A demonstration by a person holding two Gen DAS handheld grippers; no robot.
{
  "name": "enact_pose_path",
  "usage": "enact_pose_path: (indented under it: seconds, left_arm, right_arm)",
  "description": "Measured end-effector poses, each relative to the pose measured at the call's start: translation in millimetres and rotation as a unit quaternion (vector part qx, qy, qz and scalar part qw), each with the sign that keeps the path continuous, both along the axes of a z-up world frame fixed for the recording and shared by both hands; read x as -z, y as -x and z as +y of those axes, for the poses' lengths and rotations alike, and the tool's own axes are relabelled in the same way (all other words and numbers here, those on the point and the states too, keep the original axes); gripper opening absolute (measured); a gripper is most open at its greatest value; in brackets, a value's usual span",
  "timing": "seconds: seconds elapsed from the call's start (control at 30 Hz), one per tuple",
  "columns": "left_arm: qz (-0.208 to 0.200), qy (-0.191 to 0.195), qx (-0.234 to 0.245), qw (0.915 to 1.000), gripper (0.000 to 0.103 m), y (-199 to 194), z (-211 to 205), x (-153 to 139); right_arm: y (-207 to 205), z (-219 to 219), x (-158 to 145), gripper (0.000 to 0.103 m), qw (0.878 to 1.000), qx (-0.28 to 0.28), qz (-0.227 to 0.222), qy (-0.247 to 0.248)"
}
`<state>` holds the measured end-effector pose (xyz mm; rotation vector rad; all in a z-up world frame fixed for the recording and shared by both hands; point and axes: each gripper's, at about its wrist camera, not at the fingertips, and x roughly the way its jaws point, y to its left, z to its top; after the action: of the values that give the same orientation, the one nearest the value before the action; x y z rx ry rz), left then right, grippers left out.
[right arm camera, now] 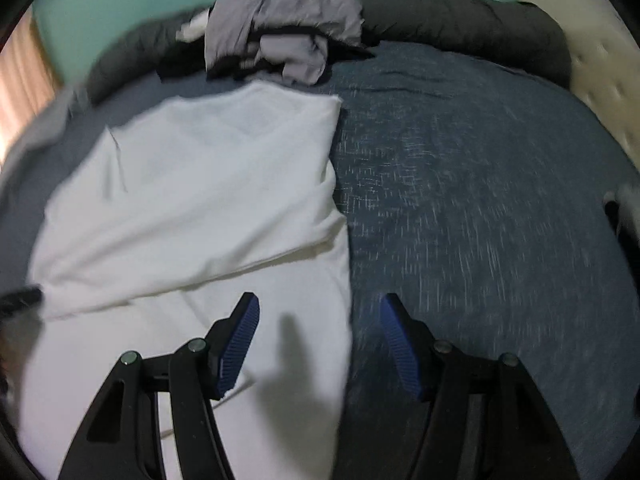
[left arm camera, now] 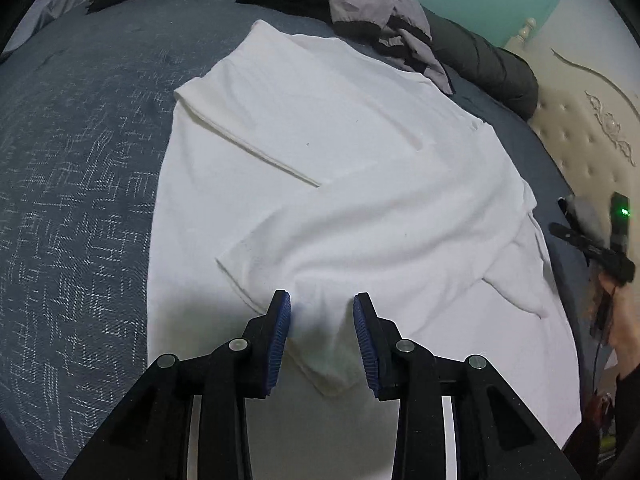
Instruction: Fold clothes
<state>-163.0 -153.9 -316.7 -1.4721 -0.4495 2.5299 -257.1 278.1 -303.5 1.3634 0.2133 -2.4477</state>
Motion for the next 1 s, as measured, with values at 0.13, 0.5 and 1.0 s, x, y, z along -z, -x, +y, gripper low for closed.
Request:
enact_pose_path:
  seconds: [0.13,0.5,1.0]
  left_arm:
    - [-0.003,-0.002,-0.001,1.0000,0.036,1,0,1]
    - [-0.004,-0.001,0.001,1.0000,0.036,6,-2,5]
    - [-0.007,-0.003,-0.002,1.0000,0.039,3,4,0]
  right_arm:
    - [21,-10,19,0.064,0.999,-0.008,-0.005,-0.050]
    - [50,6,27,0.064,0.993,0.040,0.047,-0.105]
    - [39,61,20,0.054,0.996,0.063,0.041,-0.040]
